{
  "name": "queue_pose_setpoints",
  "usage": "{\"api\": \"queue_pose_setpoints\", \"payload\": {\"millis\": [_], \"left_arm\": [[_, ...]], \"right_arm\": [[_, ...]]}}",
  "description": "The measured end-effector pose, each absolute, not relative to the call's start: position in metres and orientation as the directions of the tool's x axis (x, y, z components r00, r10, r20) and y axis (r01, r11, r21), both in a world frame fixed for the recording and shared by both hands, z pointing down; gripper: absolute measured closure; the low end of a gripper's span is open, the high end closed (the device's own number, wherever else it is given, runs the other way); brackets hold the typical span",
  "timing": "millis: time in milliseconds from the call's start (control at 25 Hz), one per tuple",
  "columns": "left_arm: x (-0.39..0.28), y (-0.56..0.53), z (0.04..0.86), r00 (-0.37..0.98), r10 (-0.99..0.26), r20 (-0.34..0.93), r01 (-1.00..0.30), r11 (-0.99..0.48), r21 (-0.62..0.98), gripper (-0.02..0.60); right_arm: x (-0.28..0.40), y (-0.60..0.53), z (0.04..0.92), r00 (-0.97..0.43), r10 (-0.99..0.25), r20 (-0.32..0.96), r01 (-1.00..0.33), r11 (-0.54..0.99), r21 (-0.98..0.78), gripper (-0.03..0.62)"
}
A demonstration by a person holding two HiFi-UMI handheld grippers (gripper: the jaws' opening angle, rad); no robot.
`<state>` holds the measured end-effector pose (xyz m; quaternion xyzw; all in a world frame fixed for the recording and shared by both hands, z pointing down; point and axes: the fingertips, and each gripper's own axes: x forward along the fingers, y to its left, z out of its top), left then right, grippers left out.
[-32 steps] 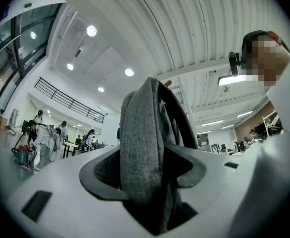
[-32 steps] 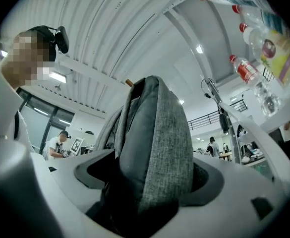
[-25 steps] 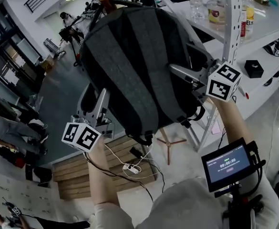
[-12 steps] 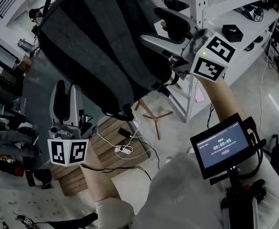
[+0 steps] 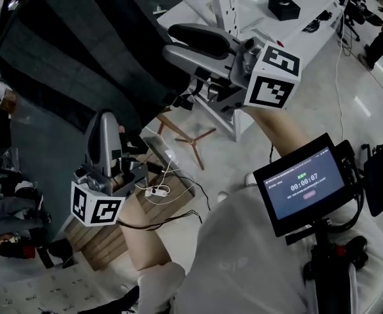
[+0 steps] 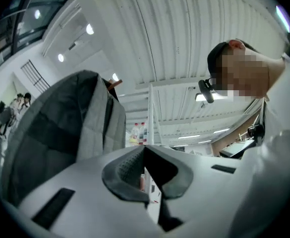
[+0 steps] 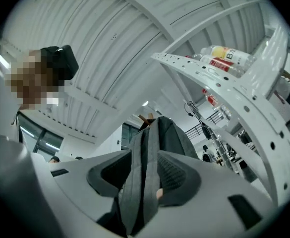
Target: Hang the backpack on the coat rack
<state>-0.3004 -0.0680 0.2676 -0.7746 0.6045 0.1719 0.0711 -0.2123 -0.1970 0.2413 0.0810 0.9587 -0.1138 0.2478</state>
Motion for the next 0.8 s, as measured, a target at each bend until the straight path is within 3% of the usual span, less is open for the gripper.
{"api": "queue_pose_setpoints", "payload": {"millis": [80,440,800], "left_arm": [[-0.284,-0.078,0.287,0.238,-0.915,-0.327,-0.948,-0.292,0.129,0.575],[-0.230,-0.095,0.343,0.283,-0.921,-0.268,-0.852,-0.370,0.372,0.575],[-0.191,-0.112,0.427,0.432,-0.886,-0.169,-0.714,-0.450,0.535,0.575]], "right_arm": [[-0.205,-0.196,0.257,-0.873,0.073,-0.481,0.202,0.954,-0.222,0.439],[-0.160,-0.172,0.309,-0.931,0.001,-0.366,0.124,0.942,-0.313,0.439],[-0.090,-0.160,0.396,-0.939,-0.270,-0.214,-0.156,0.887,-0.434,0.439]]}}
